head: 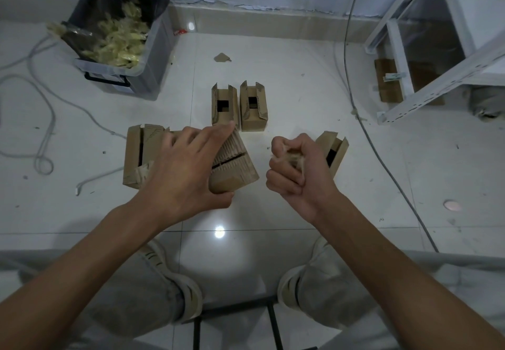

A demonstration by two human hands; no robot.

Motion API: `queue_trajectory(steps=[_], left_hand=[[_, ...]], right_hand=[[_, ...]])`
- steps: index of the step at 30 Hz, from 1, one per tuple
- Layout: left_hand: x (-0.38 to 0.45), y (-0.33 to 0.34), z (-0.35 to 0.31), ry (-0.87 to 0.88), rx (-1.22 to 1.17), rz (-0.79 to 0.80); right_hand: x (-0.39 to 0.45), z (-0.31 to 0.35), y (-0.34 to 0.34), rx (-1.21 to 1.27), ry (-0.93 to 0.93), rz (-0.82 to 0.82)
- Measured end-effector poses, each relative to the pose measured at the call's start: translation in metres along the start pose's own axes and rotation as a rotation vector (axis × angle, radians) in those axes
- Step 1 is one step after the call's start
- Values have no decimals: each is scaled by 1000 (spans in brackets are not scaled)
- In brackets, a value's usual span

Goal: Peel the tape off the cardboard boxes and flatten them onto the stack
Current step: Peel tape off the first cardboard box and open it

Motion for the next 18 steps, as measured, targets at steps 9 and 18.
queue_trajectory(steps=[9, 18], left_hand=[[4, 5, -1, 26, 20, 17], [21, 21, 22, -20, 39, 70]], right_hand=[[0, -8, -29, 78, 22, -265], [24, -3, -2, 157, 55, -45]])
Point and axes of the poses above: each hand's wrist, its own x-axis towards the middle knuckle, its own y-axis out of the palm, z = x × y, the point moved 8 cm from there along x, towards the middle knuckle, and after that the axes turned 1 degree about -x, right-handed, at the moved point
